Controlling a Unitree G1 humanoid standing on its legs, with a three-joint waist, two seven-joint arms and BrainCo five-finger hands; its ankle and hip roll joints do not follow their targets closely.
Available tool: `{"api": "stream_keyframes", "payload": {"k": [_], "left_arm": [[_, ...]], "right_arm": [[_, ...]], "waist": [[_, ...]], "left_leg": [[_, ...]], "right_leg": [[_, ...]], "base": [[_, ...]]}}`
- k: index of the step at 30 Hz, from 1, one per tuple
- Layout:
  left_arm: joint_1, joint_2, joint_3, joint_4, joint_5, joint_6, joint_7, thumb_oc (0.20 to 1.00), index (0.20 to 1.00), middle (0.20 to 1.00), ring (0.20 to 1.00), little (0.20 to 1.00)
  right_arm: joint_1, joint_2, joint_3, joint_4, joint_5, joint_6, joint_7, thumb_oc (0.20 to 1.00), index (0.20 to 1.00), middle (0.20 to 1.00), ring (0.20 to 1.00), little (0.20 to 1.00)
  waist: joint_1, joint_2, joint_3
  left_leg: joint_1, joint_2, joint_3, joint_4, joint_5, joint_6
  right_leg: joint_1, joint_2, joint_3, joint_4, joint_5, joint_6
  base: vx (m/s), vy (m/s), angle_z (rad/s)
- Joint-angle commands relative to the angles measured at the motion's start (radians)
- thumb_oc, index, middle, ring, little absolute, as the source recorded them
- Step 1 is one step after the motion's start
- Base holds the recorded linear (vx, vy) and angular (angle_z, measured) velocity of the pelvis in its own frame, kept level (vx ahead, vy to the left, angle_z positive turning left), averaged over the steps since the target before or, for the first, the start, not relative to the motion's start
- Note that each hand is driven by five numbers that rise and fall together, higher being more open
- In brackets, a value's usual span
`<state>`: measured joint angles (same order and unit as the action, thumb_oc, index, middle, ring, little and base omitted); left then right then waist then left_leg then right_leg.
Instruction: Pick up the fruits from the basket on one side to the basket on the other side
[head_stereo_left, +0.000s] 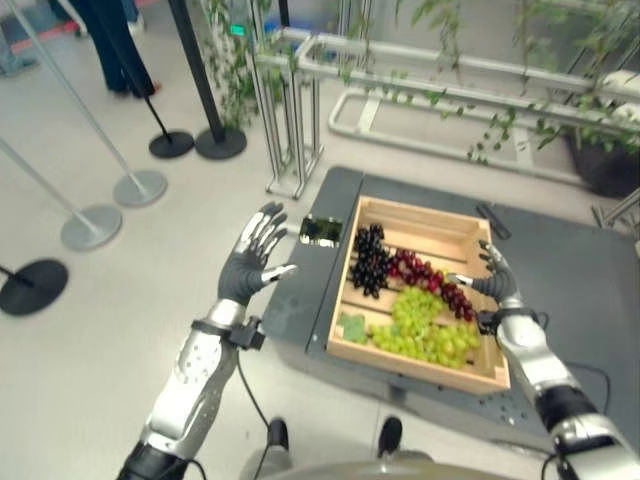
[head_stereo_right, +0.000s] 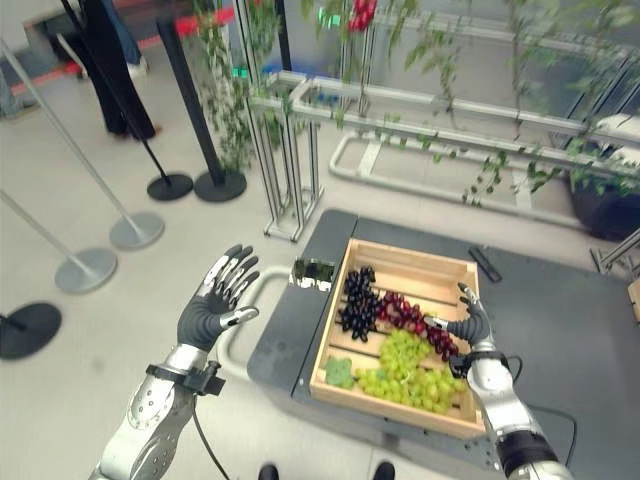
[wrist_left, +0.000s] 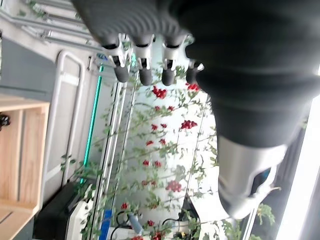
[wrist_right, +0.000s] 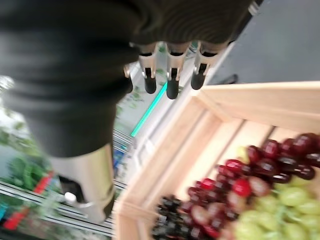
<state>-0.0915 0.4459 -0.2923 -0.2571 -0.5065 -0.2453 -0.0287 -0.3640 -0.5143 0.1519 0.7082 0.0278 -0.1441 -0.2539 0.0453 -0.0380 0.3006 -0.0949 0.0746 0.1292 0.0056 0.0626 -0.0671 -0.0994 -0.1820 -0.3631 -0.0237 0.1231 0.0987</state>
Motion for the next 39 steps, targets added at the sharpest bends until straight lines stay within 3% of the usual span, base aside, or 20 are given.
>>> {"api": "stream_keyframes", "payload": {"k": [1, 9, 17, 24, 39], "left_arm": [[-0.067, 0.012, 0.005, -0.126, -0.021, -0.070, 0.005, 1.000, 1.000, 1.000, 1.000, 1.000], [-0.158, -0.018, -0.061, -0.140, 0.011, -0.071, 0.046, 1.000, 1.000, 1.000, 1.000, 1.000], [-0.173, -0.028, -0.095, -0.147, 0.020, -0.066, 0.063, 1.000, 1.000, 1.000, 1.000, 1.000], [-0.178, -0.023, -0.104, -0.138, 0.028, -0.065, 0.083, 1.000, 1.000, 1.000, 1.000, 1.000], [-0.188, -0.037, -0.120, -0.130, 0.049, -0.049, 0.131, 1.000, 1.000, 1.000, 1.000, 1.000]], "right_arm": [[-0.137, -0.046, 0.056, 0.003, -0.034, -0.007, -0.029, 1.000, 1.000, 1.000, 1.000, 1.000], [-0.311, -0.098, 0.127, 0.109, -0.068, 0.014, -0.051, 1.000, 1.000, 1.000, 1.000, 1.000], [-0.465, -0.139, 0.183, 0.177, -0.094, 0.033, -0.079, 1.000, 1.000, 1.000, 1.000, 1.000], [-0.566, -0.158, 0.197, 0.258, -0.087, 0.057, -0.116, 1.000, 1.000, 1.000, 1.000, 1.000], [-0.696, -0.072, 0.245, 0.389, -0.041, 0.097, -0.112, 1.000, 1.000, 1.000, 1.000, 1.000]], "waist": [[0.016, -0.021, 0.053], [0.029, -0.025, 0.154], [0.032, -0.030, 0.214], [0.037, -0.031, 0.219], [0.037, -0.036, 0.219]], "left_leg": [[-0.034, -0.039, -0.027, 0.033, -0.043, 0.049], [-0.150, -0.016, -0.042, 0.095, -0.038, 0.041], [-0.199, -0.011, -0.037, 0.112, -0.038, 0.039], [-0.232, -0.017, -0.037, 0.111, -0.038, 0.039], [-0.318, -0.029, -0.032, 0.115, -0.041, 0.044]], "right_leg": [[-0.065, -0.026, 0.009, 0.136, -0.054, 0.040], [-0.180, -0.032, 0.001, 0.188, -0.051, 0.031], [-0.226, -0.033, 0.005, 0.186, -0.033, 0.032], [-0.258, -0.038, 0.004, 0.181, -0.025, 0.035], [-0.338, -0.041, 0.003, 0.168, -0.013, 0.039]], "base": [[-0.15, -0.017, 0.11], [-0.10, -0.019, 0.06], [-0.04, 0.005, 0.02], [0.00, 0.000, 0.00], [0.01, 0.009, 0.01]]}}
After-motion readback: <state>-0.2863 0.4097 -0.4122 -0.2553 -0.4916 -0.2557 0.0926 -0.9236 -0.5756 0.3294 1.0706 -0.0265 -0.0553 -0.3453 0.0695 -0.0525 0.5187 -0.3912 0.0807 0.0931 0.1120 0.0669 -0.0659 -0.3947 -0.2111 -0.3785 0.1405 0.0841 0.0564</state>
